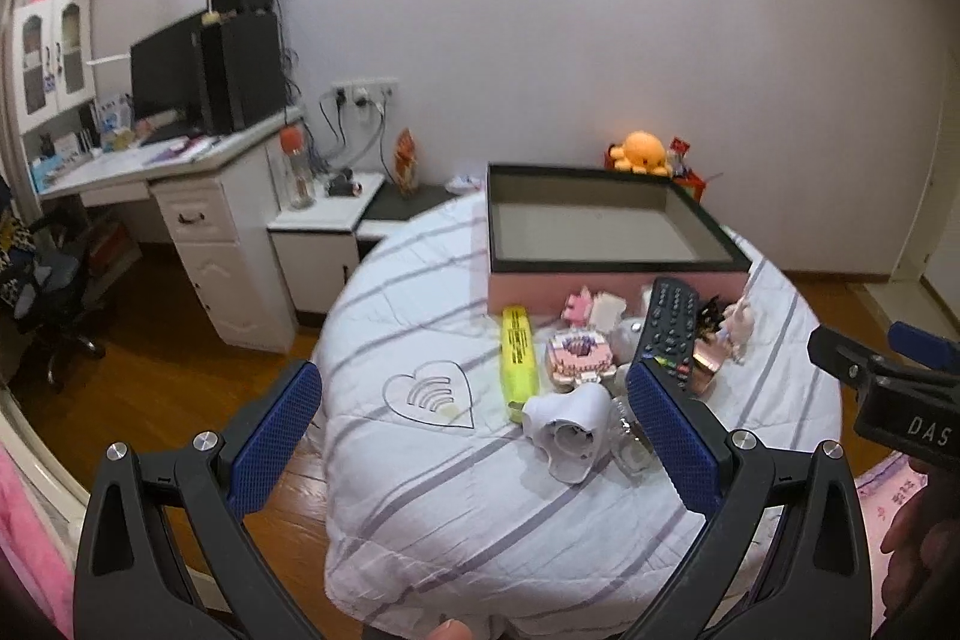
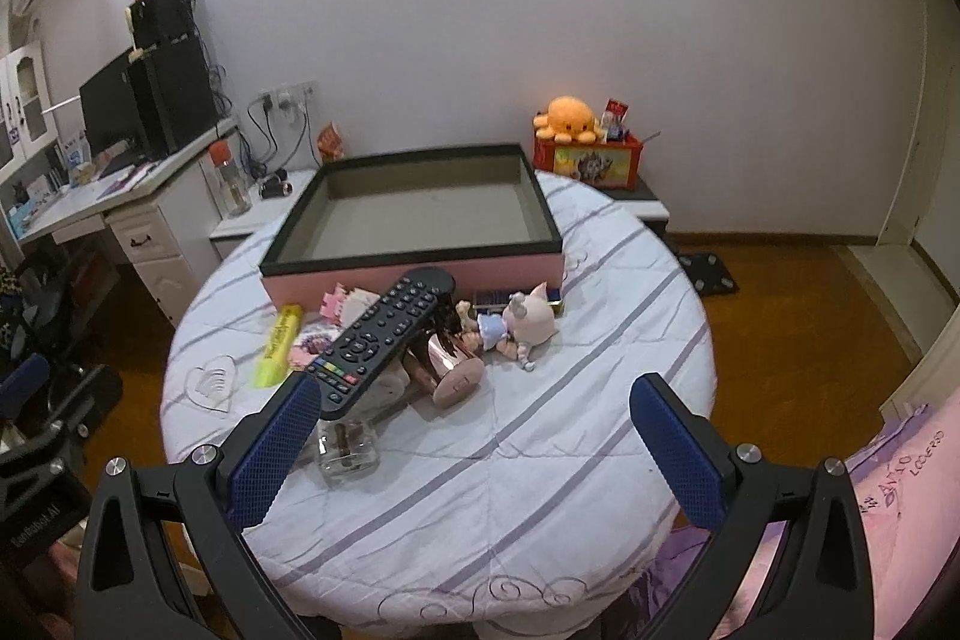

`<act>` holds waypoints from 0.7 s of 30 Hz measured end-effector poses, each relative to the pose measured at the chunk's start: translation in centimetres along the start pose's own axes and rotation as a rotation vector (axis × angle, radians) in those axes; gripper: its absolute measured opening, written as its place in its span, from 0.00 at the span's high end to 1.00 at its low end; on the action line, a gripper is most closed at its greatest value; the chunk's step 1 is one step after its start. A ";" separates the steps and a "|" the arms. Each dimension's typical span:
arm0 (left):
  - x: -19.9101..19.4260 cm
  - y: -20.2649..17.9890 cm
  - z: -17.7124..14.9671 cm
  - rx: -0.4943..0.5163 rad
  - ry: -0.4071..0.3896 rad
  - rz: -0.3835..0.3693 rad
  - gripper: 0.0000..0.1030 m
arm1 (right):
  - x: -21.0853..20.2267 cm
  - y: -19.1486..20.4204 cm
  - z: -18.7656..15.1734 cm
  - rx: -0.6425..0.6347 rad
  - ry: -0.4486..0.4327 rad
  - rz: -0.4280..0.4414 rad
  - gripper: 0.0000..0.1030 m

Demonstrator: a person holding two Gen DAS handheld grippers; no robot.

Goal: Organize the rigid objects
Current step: 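Move both tools toward the highlighter and remote beside the pink box, then grasp the yellow highlighter with the left tool while the right tool grasps the black remote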

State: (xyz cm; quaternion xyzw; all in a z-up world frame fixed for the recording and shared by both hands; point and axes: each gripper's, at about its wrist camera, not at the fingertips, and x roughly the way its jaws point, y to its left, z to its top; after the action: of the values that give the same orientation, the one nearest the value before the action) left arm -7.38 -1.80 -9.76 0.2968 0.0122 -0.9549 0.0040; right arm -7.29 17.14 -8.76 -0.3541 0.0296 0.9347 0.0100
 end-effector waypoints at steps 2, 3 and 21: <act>1.7 0.0 -0.1 -0.003 0.024 -0.005 0.00 | 1.2 0.1 0.1 0.003 0.016 0.002 0.00; 2.6 0.1 -0.1 -0.003 0.035 -0.005 0.00 | 1.7 0.2 0.2 0.004 0.024 0.005 0.00; 15.9 0.2 -0.4 0.069 0.242 -0.025 0.00 | 11.3 4.1 2.2 0.030 0.165 0.052 0.08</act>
State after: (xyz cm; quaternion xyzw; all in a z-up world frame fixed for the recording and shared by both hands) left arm -20.27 -2.03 -19.14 0.4095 -0.0166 -0.9120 -0.0195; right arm -17.37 13.20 -14.36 -0.4288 0.0535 0.9017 -0.0113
